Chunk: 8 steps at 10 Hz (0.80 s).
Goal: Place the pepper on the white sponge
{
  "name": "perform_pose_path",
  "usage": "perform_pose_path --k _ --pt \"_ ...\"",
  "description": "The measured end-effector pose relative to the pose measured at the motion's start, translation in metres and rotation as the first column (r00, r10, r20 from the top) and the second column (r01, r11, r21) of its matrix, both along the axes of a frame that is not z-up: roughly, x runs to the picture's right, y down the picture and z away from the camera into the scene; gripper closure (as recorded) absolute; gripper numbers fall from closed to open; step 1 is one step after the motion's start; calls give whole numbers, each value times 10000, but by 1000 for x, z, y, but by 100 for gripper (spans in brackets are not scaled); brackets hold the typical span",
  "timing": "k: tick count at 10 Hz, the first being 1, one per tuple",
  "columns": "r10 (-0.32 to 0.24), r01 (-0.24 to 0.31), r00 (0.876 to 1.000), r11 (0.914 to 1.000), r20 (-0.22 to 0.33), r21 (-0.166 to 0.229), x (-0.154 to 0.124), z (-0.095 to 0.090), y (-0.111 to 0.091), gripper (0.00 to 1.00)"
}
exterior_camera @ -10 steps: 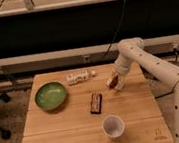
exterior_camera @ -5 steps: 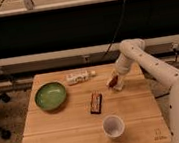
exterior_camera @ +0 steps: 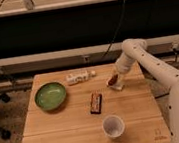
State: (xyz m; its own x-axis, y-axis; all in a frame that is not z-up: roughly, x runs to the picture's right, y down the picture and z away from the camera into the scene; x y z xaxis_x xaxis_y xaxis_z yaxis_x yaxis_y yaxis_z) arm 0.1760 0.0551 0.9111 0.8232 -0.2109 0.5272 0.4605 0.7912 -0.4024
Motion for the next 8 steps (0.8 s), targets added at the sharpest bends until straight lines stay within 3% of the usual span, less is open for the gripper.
perform_pose_path --k 3,8 --pt "79 -80 9997 10000 217 19 -5 2 2 23" --pt "205 -216 9985 9995 511 212 -5 -3 0 20"
